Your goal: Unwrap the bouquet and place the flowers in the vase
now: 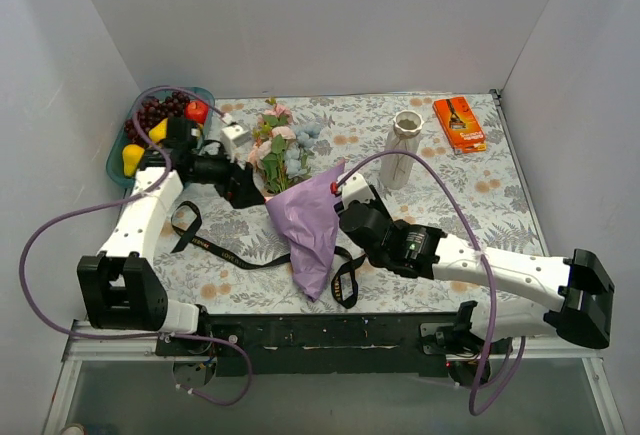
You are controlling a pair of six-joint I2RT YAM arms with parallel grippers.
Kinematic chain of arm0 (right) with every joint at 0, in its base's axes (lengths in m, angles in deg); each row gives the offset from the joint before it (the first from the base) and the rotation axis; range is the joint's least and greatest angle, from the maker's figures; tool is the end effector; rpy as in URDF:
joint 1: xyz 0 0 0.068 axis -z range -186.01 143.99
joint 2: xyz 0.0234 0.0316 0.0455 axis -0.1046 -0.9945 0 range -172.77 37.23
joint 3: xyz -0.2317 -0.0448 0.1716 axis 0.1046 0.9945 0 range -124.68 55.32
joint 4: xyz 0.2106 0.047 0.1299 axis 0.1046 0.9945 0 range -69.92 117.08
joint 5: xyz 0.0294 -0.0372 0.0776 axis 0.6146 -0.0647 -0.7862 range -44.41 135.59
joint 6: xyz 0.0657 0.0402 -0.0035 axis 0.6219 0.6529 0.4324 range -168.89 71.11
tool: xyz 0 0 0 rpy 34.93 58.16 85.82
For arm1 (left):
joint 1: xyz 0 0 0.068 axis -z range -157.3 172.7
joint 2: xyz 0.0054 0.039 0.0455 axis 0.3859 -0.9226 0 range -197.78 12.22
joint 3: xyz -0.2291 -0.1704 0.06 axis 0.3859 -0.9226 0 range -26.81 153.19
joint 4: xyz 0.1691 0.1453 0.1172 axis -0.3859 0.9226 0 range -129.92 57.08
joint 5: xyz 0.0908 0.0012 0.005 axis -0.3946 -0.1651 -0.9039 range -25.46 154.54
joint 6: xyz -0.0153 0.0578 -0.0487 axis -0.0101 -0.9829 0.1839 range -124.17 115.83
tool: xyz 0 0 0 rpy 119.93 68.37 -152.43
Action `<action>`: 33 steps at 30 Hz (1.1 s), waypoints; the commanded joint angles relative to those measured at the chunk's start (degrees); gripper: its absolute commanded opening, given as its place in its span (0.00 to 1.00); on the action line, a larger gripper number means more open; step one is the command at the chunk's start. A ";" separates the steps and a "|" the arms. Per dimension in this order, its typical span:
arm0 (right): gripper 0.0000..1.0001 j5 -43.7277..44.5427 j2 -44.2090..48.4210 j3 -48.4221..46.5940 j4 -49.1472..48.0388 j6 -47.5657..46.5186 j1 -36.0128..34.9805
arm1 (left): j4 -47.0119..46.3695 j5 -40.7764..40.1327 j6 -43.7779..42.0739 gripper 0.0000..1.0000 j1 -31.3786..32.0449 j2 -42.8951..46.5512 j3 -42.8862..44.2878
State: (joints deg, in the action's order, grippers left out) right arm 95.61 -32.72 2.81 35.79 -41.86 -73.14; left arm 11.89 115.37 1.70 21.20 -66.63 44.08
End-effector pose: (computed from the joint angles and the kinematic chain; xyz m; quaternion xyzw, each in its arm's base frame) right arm 0.1482 0.2218 0.3032 -0.2250 0.7906 -0.0365 0.5684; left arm 0.2654 -0.0440 0.3189 0.0557 0.8774 -0.4230 0.2196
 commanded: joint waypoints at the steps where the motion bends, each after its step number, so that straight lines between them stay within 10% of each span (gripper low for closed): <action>1: 0.51 1.65 2.89 1.62 -2.26 2.55 -3.69 | -7.77 0.41 2.13 0.98 7.73 -3.65 -2.51; 15: 0.49 4.82 8.96 2.86 3.28 5.63 -8.98 | -7.69 4.18 -2.70 0.95 10.90 -17.82 3.20; 26: 0.49 5.09 8.78 2.41 3.02 5.10 -8.98 | -2.86 4.54 -3.59 0.32 13.10 -19.33 7.68; 33: 0.48 4.91 11.59 3.91 3.37 6.33 -8.98 | -1.54 4.45 -2.27 0.11 13.89 -18.80 10.75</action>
State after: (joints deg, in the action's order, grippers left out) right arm 99.24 -24.06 6.51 39.74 -36.97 -81.88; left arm 9.03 118.14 -1.06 34.45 -87.63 51.44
